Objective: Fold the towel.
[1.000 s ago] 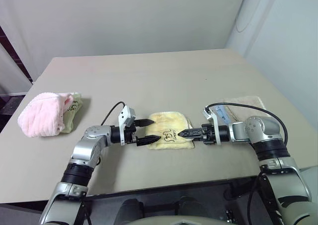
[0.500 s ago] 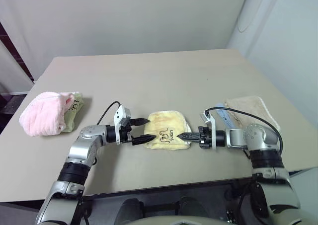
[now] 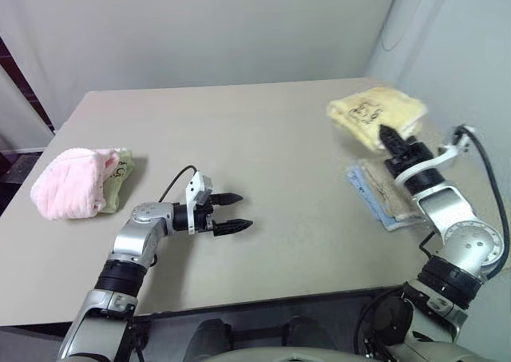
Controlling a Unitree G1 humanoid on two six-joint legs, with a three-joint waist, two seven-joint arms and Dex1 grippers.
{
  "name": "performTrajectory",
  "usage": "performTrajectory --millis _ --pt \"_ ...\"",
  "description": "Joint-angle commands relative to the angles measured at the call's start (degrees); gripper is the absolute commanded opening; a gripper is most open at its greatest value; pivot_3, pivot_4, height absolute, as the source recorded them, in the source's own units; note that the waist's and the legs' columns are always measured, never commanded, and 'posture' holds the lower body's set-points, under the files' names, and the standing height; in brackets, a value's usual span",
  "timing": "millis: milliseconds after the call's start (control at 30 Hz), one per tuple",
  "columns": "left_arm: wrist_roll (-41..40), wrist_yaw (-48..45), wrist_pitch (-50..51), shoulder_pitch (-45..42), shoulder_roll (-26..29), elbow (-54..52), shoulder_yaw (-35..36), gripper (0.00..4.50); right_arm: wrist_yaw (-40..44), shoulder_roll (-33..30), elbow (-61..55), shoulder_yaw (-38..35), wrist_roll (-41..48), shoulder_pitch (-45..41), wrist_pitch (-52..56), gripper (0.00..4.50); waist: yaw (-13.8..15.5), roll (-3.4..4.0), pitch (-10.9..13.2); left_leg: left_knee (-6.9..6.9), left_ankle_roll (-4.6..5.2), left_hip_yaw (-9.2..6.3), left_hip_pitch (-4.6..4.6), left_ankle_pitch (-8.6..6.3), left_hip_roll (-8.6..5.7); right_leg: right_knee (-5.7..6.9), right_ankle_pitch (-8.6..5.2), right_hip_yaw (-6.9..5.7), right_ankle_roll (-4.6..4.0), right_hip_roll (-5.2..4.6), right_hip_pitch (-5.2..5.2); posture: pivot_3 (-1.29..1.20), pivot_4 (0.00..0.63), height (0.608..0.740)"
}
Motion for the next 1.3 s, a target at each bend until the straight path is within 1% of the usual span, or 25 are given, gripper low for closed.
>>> performTrajectory --millis 33,100,167,333,500,667,867,900,967,1133,1233,1300 --pt "0.0 0.0 0.0 -1.5 -0.2 -0.6 -0.1 4.50 -7.9 0.2 -2.1 -4.0 5.0 0.0 -4.3 0.01 0.0 0.02 0.0 0.00 0.00 0.00 0.00 0.00 0.00 0.00 -0.02 0.00 -0.04 0.00 0.00 0.00 0.000 0.701" --pt "-0.2 -0.1 0.3 -1.9 -0.2 -0.4 -0.1 4.50 -11.3 0.4 -3.0 -4.8 6.0 2.1 -5.7 0.01 0.1 0.03 0.0 0.00 0.00 0.00 0.01 0.00 0.00 0.00 -0.06 0.00 -0.11 0.00 0.01 0.00 0.000 0.701" --pt "0.1 -0.3 -0.2 -2.2 0.0 0.2 -0.2 4.50 -14.0 1.3 -4.5 -4.8 9.1 4.8 -6.0 0.01 0.1 0.04 0.0 -0.01 0.00 -0.01 0.00 0.00 0.00 -0.01 -0.06 0.01 -0.11 0.00 0.01 0.00 0.000 0.701" --pt "0.1 -0.6 -0.1 -2.2 0.3 0.5 -0.3 4.50 -19.3 4.2 -11.3 -1.1 16.5 12.1 -6.9 0.01 -0.1 0.25 0.0 -0.03 0.00 0.00 0.00 0.00 0.01 -0.01 -0.06 0.05 -0.11 -0.01 0.00 0.00 0.000 0.701" --pt "0.2 -0.9 0.2 -1.9 0.6 0.5 -0.5 4.50 -24.4 5.1 -15.3 2.1 22.1 18.1 -9.5 0.01 -1.0 0.35 0.0 -0.01 0.00 0.01 0.05 0.00 0.02 -0.01 -0.09 0.09 -0.17 -0.02 0.06 0.00 0.000 0.701" --pt "0.5 -1.0 0.0 -2.1 0.5 0.9 -0.7 4.50 -27.1 4.5 -17.6 5.6 26.4 23.5 -12.5 0.01 -1.3 0.35 0.0 -0.02 0.00 0.03 0.04 0.00 0.01 -0.05 -0.10 0.09 -0.17 -0.05 0.06 0.00 0.000 0.701" --pt "0.9 -1.1 -0.2 -2.8 -0.2 1.7 -1.4 4.50 -26.4 3.4 -14.2 10.1 25.3 26.1 -15.3 0.01 -1.3 0.36 0.0 -0.01 0.00 0.02 0.07 0.00 0.02 -0.05 -0.10 0.10 -0.18 -0.05 0.07 0.00 0.000 0.701" --pt "0.9 -1.2 -0.2 -2.9 -0.3 1.8 -1.5 4.50 -26.6 3.2 -13.1 10.5 25.4 26.2 -15.7 0.69 -1.3 0.35 0.0 -0.01 0.00 0.02 0.07 0.00 0.02 -0.05 -0.11 0.10 -0.19 -0.05 0.08 0.00 0.000 0.701" --pt "0.8 -1.1 0.1 -3.2 -0.6 2.0 -1.4 4.50 -26.9 2.1 -11.4 11.0 25.4 26.3 -16.0 1.30 -1.3 0.34 0.0 -0.01 0.00 0.02 0.07 0.00 0.01 -0.06 -0.11 0.10 -0.19 -0.05 0.09 0.00 0.000 0.701" --pt "1.1 -1.4 -0.2 -3.6 -0.5 2.7 -1.4 4.50 -26.6 -0.3 -11.1 11.7 27.0 26.0 -17.2 3.21 -1.3 0.35 0.0 -0.02 0.00 0.03 0.05 0.00 0.00 -0.09 -0.11 0.11 -0.19 -0.07 0.08 0.00 0.000 0.701" --pt "1.1 -1.4 -0.3 -3.9 -0.5 3.4 -1.1 4.50 -25.7 -2.6 -12.6 10.5 30.7 29.0 -16.6 4.42 -1.1 0.34 0.0 -0.02 0.00 0.03 0.04 0.00 0.00 -0.08 -0.11 0.11 -0.19 -0.06 0.08 0.00 0.000 0.701" --pt "1.3 -1.5 -0.6 -4.3 -0.5 4.0 -1.1 4.50 -24.2 -4.0 -13.6 9.6 35.0 32.3 -16.4 4.47 -1.0 0.34 0.0 -0.02 0.00 0.01 0.04 0.00 0.00 -0.10 -0.12 0.10 -0.19 -0.07 0.09 0.00 0.000 0.701"
